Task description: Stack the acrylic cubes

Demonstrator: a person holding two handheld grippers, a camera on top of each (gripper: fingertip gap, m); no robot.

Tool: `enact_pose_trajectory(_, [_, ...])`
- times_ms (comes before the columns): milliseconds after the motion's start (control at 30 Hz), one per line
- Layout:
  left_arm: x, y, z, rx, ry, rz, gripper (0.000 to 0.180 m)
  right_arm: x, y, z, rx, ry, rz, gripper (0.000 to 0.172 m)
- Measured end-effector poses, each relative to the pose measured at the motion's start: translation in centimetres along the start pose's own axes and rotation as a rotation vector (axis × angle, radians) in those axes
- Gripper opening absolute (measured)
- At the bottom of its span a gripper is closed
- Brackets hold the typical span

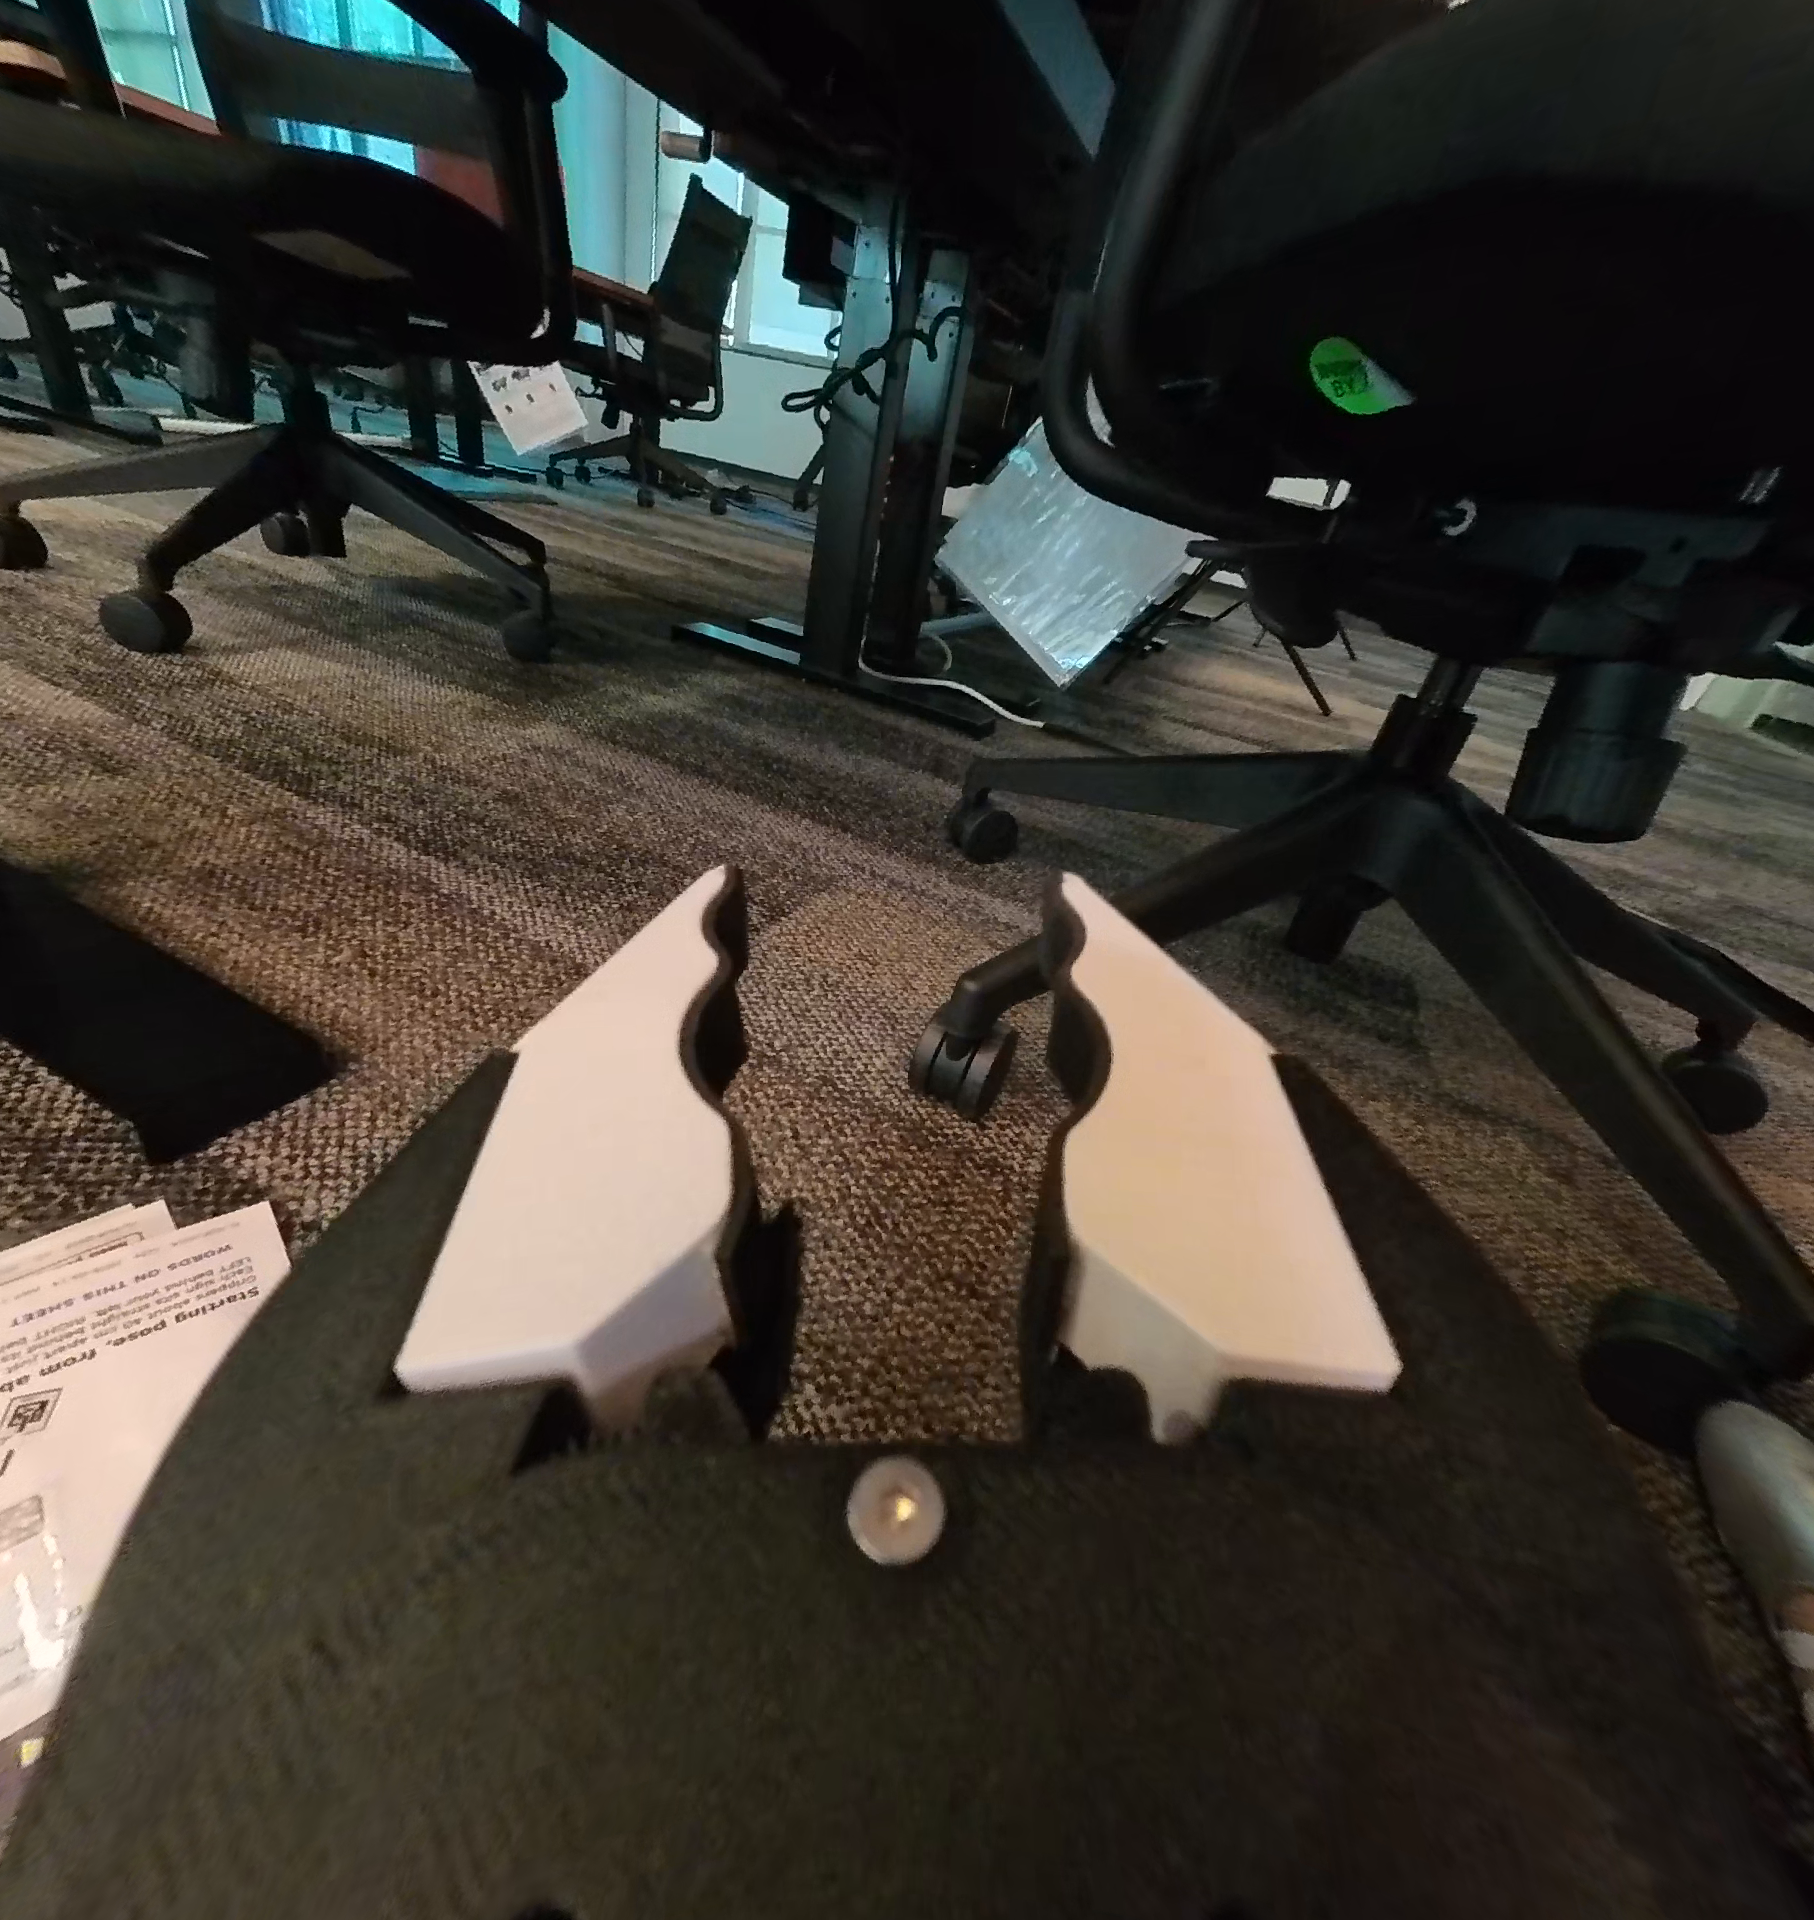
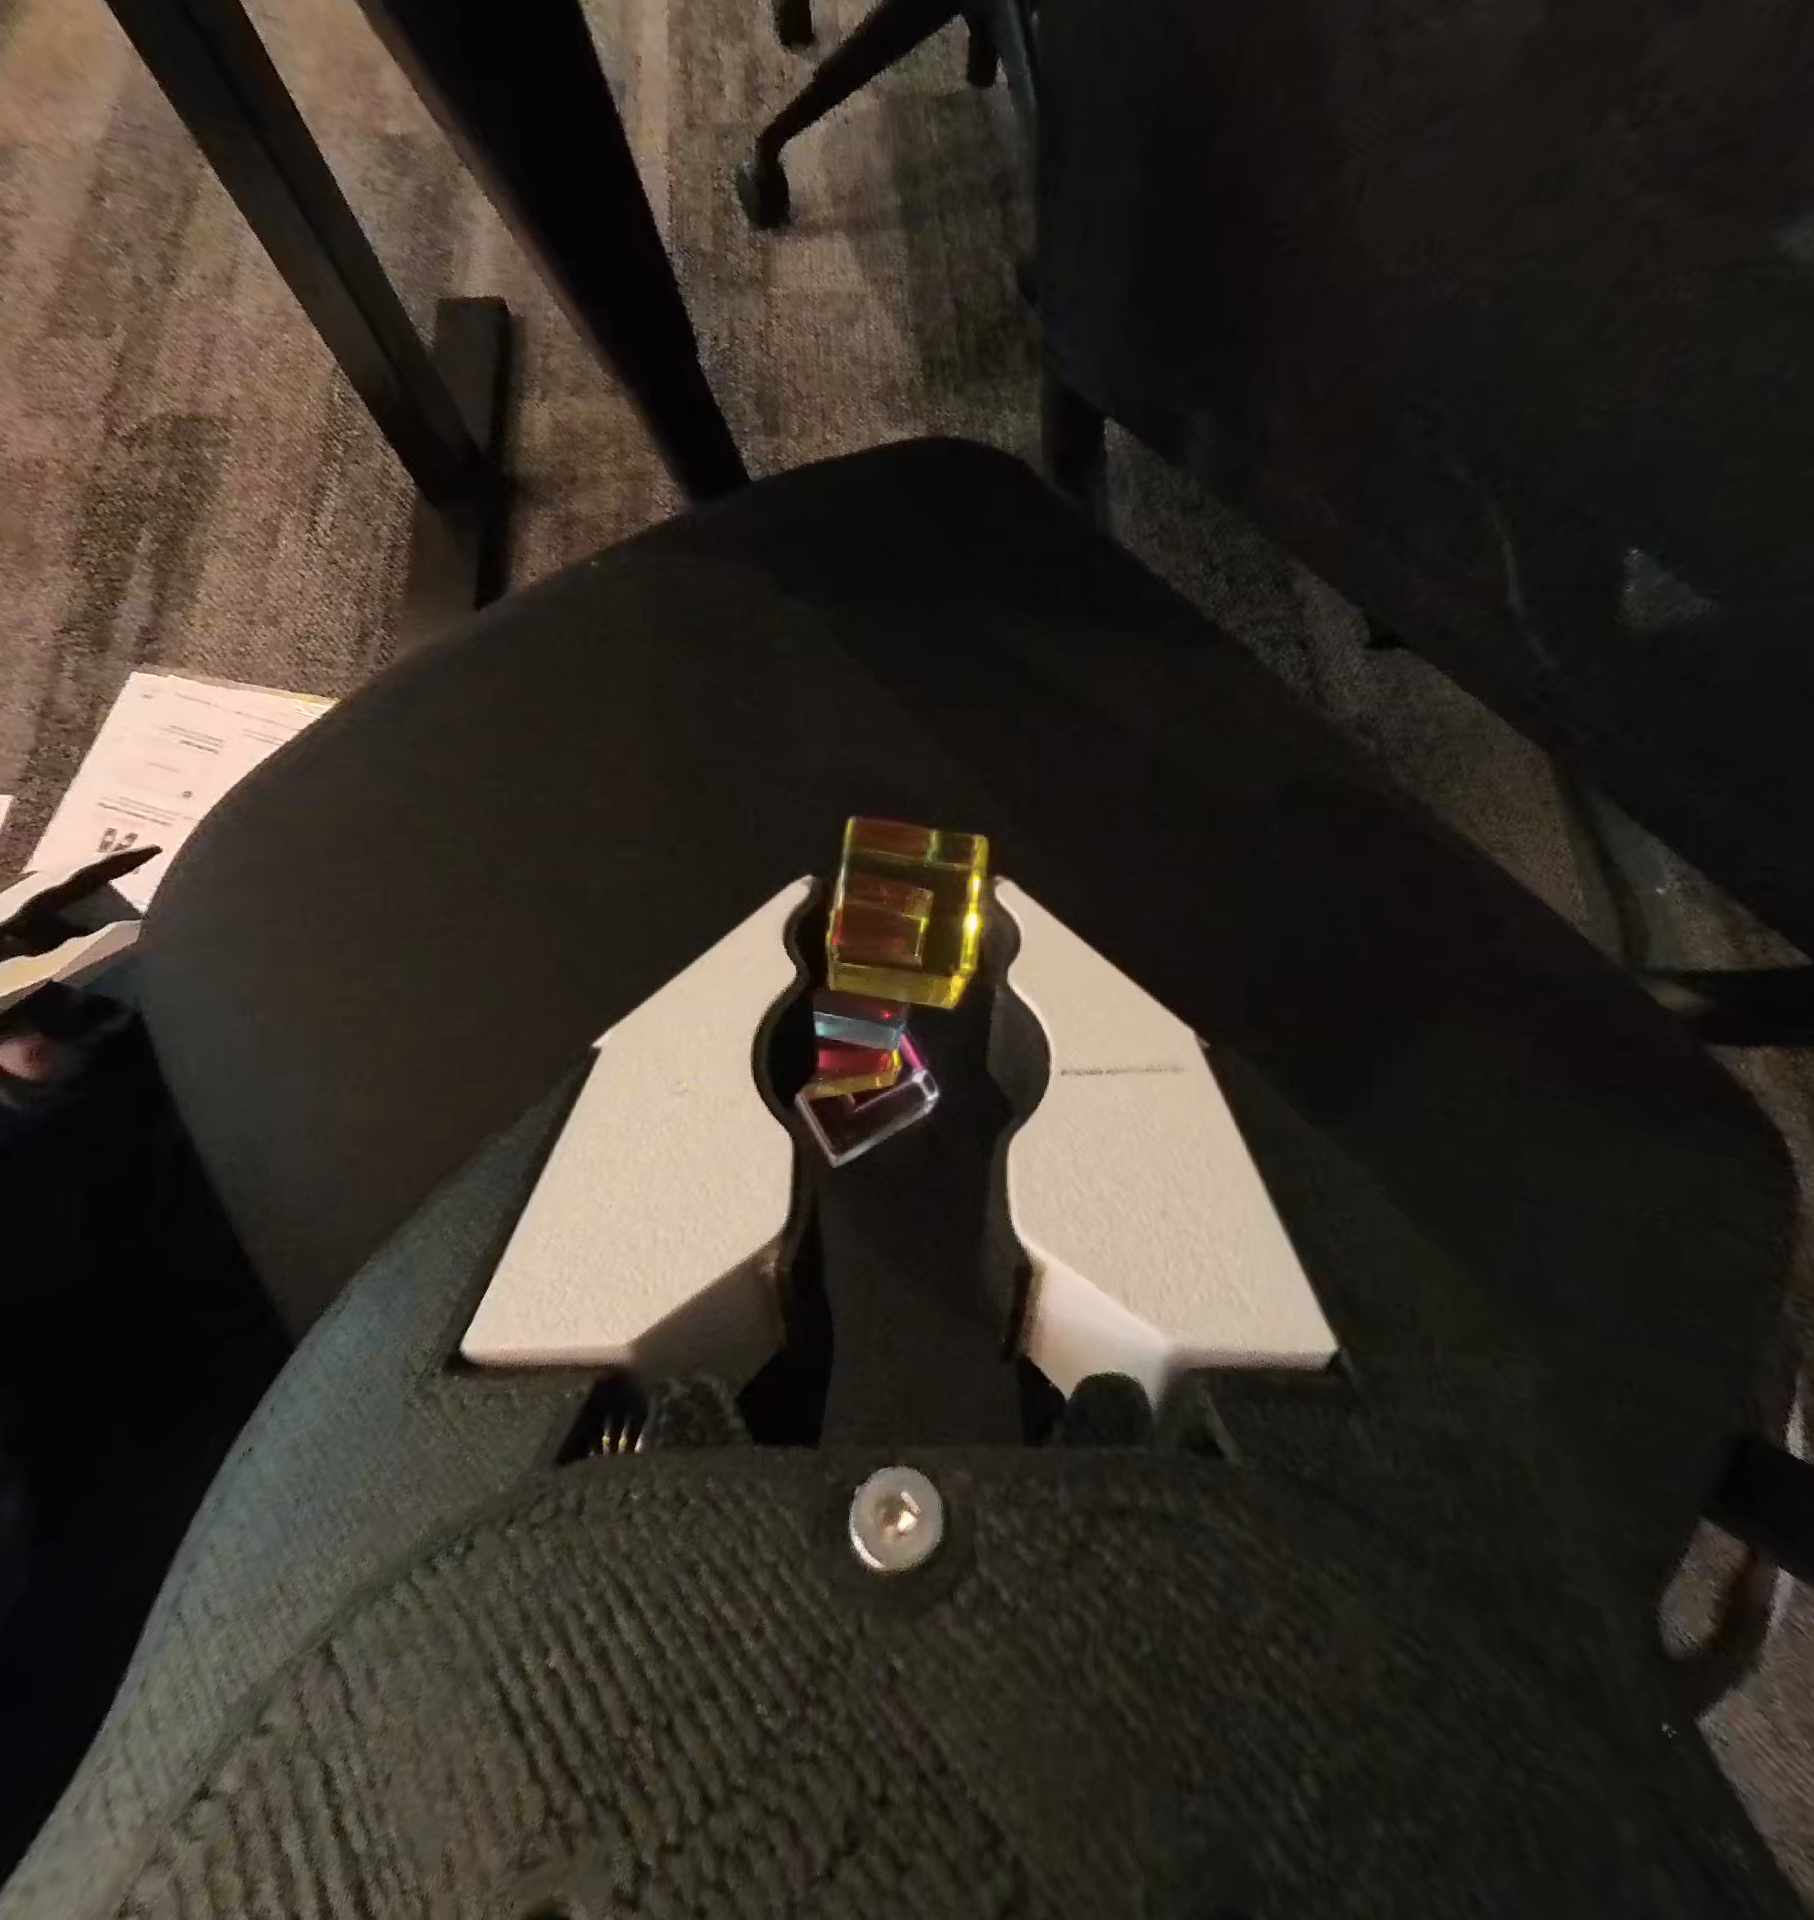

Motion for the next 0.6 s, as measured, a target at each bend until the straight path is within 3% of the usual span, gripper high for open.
enact_pose_trajectory(367, [-0.1,-0.2,-0.1,-0.012,-0.006,0.007,0.058,-0.4,-0.1,0.4,-0.022,0.062,0.004,0.03])
enact_pose_trajectory(433, [-0.1,-0.2,-0.1,-0.013,-0.005,0.008,0.058,-0.4,-0.1,0.6,-0.002,0.063,-0.006,0.041])
enact_pose_trajectory(500, [-0.1,-0.2,-0.1,-0.013,-0.005,0.011,0.058,-0.7,0.1,1.4,0.059,0.079,-0.019,0.052])
enact_pose_trajectory(600, [-0.1,-0.1,-0.1,-0.007,-0.006,0.017,0.059,-1.5,0.2,3.8,0.322,0.147,-0.077,0.056])
Point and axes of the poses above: each gripper's, where its closed fingertips meet, z back along the fingers, y out of its top, x = y × z across the jaws, the point moved 5 cm from there along z, back along the fingers, and after that the axes turned 5 degrees about -y, right-handed, at the moved point
